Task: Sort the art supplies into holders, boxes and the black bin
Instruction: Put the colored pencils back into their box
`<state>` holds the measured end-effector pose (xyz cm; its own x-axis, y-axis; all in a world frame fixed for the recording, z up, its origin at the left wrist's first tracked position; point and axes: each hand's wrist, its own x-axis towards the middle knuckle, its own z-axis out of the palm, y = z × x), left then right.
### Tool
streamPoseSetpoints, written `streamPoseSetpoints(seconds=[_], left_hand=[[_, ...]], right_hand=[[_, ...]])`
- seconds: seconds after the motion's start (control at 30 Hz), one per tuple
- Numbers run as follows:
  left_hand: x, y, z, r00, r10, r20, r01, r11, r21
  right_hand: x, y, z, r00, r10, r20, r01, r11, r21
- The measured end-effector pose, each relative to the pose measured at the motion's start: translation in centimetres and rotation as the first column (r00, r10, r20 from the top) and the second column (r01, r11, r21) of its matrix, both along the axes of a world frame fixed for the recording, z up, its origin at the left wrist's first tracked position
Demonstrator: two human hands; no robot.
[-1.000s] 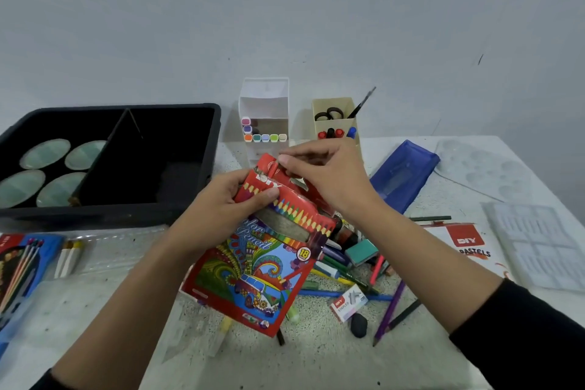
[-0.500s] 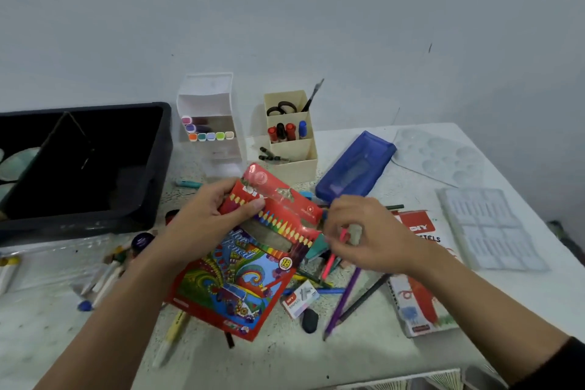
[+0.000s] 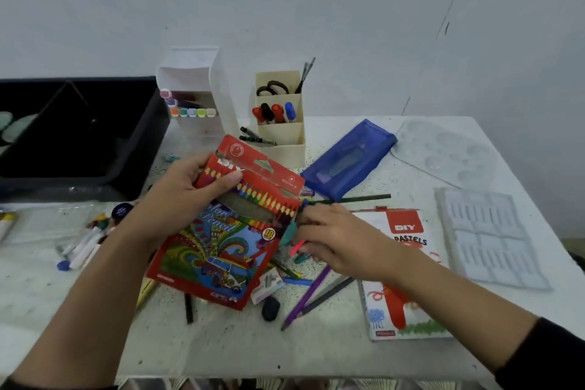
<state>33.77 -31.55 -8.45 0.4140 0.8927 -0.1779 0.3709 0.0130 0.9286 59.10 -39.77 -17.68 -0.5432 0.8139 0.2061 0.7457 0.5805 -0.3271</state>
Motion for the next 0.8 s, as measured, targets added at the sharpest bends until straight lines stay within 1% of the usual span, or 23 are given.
streamPoseSetpoints(seconds=[0.07, 0.1, 0.17, 0.27, 0.33, 0.37, 0.43, 0.47, 0.53, 0.57, 0.6, 0.63, 0.7, 0.8], left_hand=[[0.0, -0.1, 0.2, 1.0, 0.023, -0.004, -0.023, 1.0, 0.007], [-0.1, -0.2, 0.2, 0.999, 0.035, -0.007, -0.035, 0.999, 0.013], [-0.1, -0.1, 0.3, 0.998, 0.058, -0.013, -0.058, 0.998, 0.017], [0.1, -0.1, 0.6, 0.998, 0.054, -0.027, -0.054, 0.999, 0.008], [0.3, -0.3, 0.7, 0.999, 0.024, -0.045, -0.024, 1.0, -0.013], [0.5, -0.4, 0.8, 0.999, 0.009, -0.051, -0.011, 1.0, -0.026], [0.7, -0.5, 1.0, 0.998, -0.014, -0.054, 0.012, 0.999, -0.045], [0.9, -0.5, 1.1, 0.998, -0.022, -0.052, 0.019, 0.998, -0.055], [1.2, -0.6, 1.3, 0.999, -0.027, -0.03, 0.025, 0.997, -0.076], [1.3, -0.6, 1.3, 0.999, -0.03, -0.013, 0.029, 0.996, -0.089], [1.5, -0.6, 1.3, 0.999, -0.037, 0.0, 0.037, 0.994, -0.1], [1.6, -0.6, 1.3, 0.999, -0.046, 0.01, 0.047, 0.993, -0.108], [2.1, -0.7, 1.1, 0.998, -0.063, 0.018, 0.065, 0.991, -0.117], [2.8, -0.7, 0.8, 0.997, -0.065, 0.028, 0.068, 0.99, -0.122]], right_hand=[[0.6, 0.3, 1.3, 0.987, -0.074, -0.143, 0.081, 0.996, 0.048], [0.9, 0.5, 2.2, 0.965, -0.124, -0.231, 0.142, 0.988, 0.064], [1.1, 1.0, 4.1, 0.87, -0.224, -0.44, 0.272, 0.961, 0.048], [1.0, 2.3, 6.7, 0.625, -0.324, -0.71, 0.384, 0.92, -0.081], [0.4, 3.5, 7.9, 0.416, -0.387, -0.823, 0.392, 0.893, -0.221], [0.1, 4.2, 8.1, 0.302, -0.432, -0.85, 0.38, 0.872, -0.308], [-0.3, 5.5, 8.0, 0.088, -0.528, -0.844, 0.321, 0.817, -0.478], [-0.3, 6.0, 7.8, 0.006, -0.567, -0.824, 0.286, 0.79, -0.542], [-0.4, 6.6, 7.1, -0.1, -0.605, -0.79, 0.201, 0.765, -0.612], [-0.6, 6.7, 6.8, -0.13, -0.613, -0.78, 0.151, 0.765, -0.626], [-0.8, 6.8, 6.5, -0.138, -0.62, -0.772, 0.103, 0.766, -0.634], [-1.2, 6.8, 6.4, -0.124, -0.629, -0.768, 0.062, 0.767, -0.638], [-1.9, 6.8, 6.4, -0.055, -0.635, -0.77, -0.014, 0.772, -0.636], [-2.5, 7.2, 7.0, 0.099, -0.61, -0.786, -0.069, 0.784, -0.617]])
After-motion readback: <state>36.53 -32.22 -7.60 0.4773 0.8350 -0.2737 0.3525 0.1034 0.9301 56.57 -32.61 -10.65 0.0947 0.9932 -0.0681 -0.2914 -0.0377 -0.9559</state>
